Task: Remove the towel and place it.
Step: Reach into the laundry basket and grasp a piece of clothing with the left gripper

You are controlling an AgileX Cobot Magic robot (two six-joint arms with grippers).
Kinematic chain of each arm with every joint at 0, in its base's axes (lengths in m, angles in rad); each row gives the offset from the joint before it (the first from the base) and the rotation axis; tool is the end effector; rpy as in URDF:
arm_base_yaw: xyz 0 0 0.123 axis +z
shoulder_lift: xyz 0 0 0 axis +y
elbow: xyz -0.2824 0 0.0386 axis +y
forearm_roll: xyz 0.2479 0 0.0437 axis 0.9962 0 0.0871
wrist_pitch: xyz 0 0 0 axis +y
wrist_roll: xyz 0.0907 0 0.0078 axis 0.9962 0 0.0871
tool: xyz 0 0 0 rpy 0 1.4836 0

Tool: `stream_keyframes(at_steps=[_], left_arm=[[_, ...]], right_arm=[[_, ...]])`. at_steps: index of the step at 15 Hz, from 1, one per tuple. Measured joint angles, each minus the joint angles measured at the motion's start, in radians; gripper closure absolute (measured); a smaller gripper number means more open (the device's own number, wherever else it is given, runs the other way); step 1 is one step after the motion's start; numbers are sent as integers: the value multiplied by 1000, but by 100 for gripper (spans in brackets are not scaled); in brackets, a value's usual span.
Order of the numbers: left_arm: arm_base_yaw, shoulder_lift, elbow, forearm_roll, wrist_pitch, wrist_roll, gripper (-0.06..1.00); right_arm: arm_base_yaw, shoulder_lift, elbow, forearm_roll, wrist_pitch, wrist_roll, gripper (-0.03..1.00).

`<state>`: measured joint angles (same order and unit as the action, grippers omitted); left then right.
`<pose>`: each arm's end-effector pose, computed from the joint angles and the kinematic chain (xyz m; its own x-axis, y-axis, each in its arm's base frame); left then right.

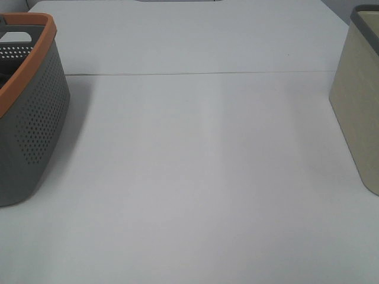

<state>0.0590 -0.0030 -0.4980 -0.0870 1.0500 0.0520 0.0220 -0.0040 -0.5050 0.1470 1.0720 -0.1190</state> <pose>-0.0044 -0.0071 0.2777 -0.4432 -0.0176 -0.8962 0.0124 0.9996 -0.0257 -0.0072 0.0116 0.2783 -0.4468 -0.0577 -0.8928 -0.1581 0.9873 0.0153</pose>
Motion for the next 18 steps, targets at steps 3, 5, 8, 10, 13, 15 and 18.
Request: stream_keyframes(at_steps=[3, 5, 8, 10, 13, 15, 18], left_arm=[[0, 0, 0, 0, 0, 0, -4], [0, 0, 0, 0, 0, 0, -4], [0, 0, 0, 0, 0, 0, -4], [0, 0, 0, 0, 0, 0, -4], [0, 0, 0, 0, 0, 0, -4], [0, 0, 0, 0, 0, 0, -4], [0, 0, 0, 0, 0, 0, -4]], right_arm=[[0, 0, 0, 0, 0, 0, 19], [0, 0, 0, 0, 0, 0, 19], [0, 0, 0, 0, 0, 0, 19], [0, 0, 0, 0, 0, 0, 19], [0, 0, 0, 0, 0, 0, 19], [0, 0, 0, 0, 0, 0, 19], [0, 0, 0, 0, 0, 0, 19]])
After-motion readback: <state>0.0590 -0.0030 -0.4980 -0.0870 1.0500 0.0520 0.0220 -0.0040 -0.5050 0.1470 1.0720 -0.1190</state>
